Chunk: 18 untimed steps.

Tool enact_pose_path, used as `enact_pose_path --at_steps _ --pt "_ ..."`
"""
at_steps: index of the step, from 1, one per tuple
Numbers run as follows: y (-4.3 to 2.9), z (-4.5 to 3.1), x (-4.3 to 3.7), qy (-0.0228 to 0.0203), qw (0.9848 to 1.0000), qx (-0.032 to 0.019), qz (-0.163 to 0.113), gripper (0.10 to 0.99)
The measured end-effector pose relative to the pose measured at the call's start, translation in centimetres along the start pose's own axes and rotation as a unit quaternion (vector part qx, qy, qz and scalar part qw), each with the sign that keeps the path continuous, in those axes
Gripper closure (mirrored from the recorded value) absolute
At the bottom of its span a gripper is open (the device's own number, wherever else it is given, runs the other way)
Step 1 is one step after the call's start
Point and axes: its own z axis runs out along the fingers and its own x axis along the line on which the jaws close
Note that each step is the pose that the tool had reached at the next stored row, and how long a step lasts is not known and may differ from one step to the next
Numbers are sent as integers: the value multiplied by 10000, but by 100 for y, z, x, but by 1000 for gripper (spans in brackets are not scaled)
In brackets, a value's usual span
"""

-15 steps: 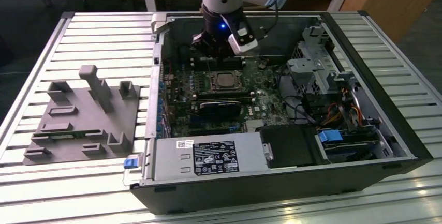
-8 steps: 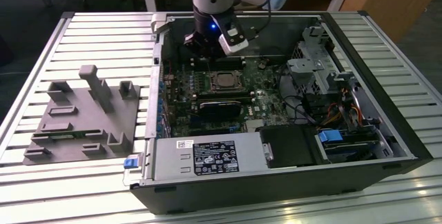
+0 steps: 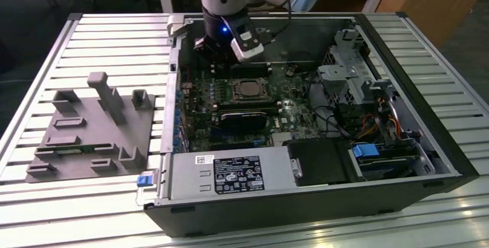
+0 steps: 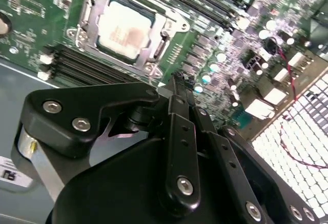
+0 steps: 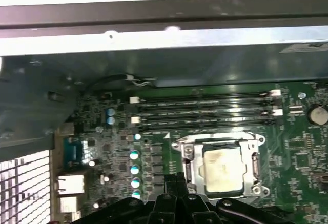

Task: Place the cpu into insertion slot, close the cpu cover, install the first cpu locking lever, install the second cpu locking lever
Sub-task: 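Install the first cpu locking lever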

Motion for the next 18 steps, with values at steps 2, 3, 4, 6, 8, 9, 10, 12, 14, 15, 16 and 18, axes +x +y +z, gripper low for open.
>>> enact_pose_path --at_steps 2,3,4,6,8,9,10,12,14,15,16,18 --pt "-2 -1 32 0 10000 -26 1 984" --pt "-3 -1 45 1 10000 -70 3 984" --pt "-4 -1 56 1 9999 -123 5 984" --pt "-6 -2 76 6 9997 -235 7 984" --pt "-7 -3 95 11 9993 -367 12 984" --pt "-8 -4 102 16 9990 -449 16 984" --pt "-8 -3 108 21 9985 -540 19 984" --pt "-9 -3 120 32 9974 -725 26 984" --pt "-10 -4 128 41 9963 -853 30 984" --pt "-10 -4 128 43 9961 -878 31 984" --pt "-9 -4 129 44 9961 -886 32 984" --pt "-9 -4 128 44 9960 -893 33 984"
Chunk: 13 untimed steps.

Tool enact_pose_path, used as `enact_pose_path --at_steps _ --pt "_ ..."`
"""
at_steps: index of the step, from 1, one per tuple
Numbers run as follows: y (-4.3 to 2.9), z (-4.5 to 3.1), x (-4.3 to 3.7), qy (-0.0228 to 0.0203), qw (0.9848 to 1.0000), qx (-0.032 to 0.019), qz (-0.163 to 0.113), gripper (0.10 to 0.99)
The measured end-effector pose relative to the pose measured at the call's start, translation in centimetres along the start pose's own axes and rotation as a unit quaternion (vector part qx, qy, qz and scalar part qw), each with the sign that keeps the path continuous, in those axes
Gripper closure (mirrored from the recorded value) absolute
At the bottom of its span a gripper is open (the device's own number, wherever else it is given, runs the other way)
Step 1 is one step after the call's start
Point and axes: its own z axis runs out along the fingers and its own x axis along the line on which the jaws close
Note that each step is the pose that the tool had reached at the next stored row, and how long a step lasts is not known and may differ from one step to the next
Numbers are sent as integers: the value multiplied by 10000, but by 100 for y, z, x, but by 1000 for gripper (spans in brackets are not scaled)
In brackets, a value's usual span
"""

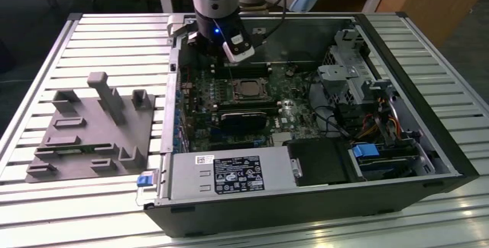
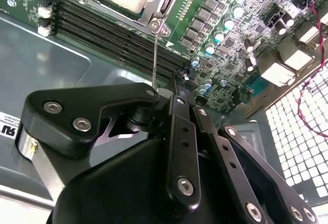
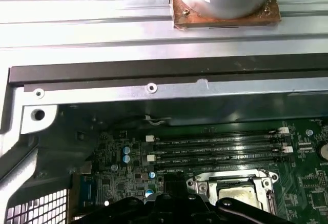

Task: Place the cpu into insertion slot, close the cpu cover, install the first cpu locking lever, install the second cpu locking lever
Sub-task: 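Install the first cpu locking lever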

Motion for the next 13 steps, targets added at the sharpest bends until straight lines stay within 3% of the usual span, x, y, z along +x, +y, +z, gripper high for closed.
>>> enact_pose_path --at_steps 13 --pt "-1 0 -1 2 10000 -18 0 984"
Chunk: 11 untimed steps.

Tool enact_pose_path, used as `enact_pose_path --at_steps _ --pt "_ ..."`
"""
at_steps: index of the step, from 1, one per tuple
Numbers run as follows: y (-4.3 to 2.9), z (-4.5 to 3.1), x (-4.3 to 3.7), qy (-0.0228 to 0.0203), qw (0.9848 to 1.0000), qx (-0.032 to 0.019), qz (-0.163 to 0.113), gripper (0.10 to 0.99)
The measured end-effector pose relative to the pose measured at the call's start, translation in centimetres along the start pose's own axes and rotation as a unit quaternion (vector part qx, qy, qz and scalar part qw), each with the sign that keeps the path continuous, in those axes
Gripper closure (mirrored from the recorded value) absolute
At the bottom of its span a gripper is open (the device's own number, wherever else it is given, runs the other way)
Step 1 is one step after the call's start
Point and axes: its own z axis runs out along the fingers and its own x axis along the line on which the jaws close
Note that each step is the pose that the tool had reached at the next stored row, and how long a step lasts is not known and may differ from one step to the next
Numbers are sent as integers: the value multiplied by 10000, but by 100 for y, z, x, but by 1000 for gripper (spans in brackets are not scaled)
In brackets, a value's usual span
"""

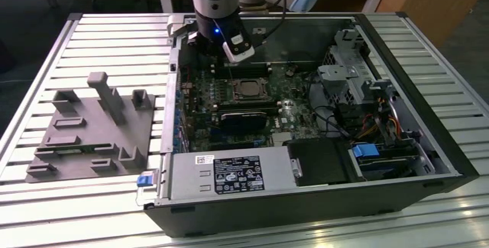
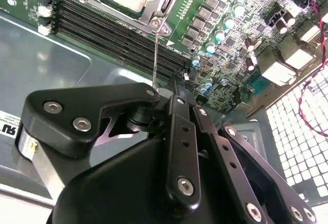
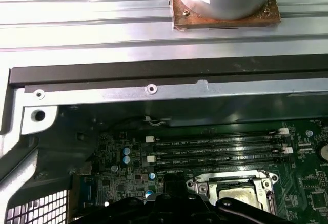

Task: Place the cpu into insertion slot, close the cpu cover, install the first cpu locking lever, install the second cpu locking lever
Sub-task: 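Install the first cpu locking lever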

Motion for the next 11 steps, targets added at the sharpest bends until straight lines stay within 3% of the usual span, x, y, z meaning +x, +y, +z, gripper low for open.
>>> enact_pose_path --at_steps 4,11 --pt "6 3 -82 9 10000 1 2 984" --pt "25 14 -343 60 10000 5 17 984"
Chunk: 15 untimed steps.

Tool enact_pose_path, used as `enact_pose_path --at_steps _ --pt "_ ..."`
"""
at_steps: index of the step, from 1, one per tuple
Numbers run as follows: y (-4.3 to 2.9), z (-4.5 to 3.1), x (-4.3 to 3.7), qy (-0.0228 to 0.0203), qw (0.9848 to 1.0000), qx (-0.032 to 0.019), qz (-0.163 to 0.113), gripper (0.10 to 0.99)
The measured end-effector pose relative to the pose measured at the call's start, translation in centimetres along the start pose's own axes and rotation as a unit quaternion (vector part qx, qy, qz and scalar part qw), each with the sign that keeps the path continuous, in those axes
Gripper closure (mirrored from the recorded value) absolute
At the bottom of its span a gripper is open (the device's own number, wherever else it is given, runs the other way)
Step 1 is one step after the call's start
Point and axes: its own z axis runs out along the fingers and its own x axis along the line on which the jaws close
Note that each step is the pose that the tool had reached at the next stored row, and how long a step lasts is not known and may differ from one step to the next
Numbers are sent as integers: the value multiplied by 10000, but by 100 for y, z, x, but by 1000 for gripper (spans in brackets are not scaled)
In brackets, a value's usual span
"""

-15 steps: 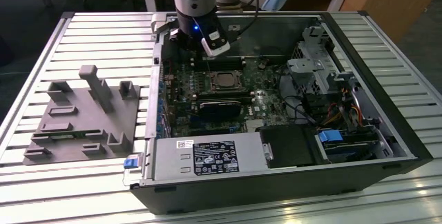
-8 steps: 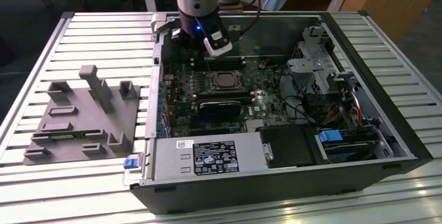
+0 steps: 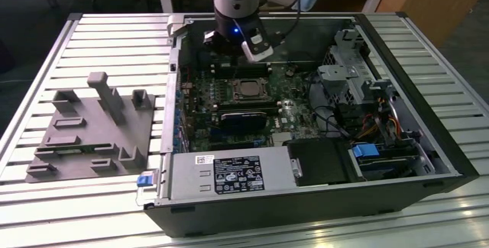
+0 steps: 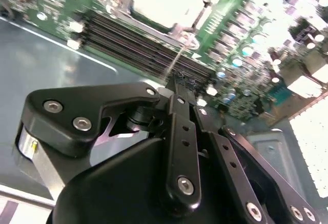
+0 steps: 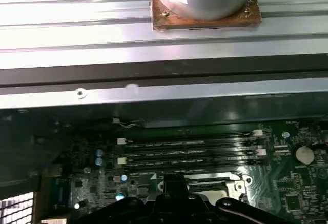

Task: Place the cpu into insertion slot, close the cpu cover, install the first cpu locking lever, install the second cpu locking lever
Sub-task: 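Install the first cpu locking lever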

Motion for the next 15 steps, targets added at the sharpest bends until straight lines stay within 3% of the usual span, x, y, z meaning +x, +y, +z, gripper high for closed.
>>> enact_pose_path --at_steps 5,9,15 --pt "13 5 -168 41 10000 3 12 984" --pt "14 8 -183 33 10000 53 11 984" --pt "5 27 -152 -197 9996 215 -55 984"
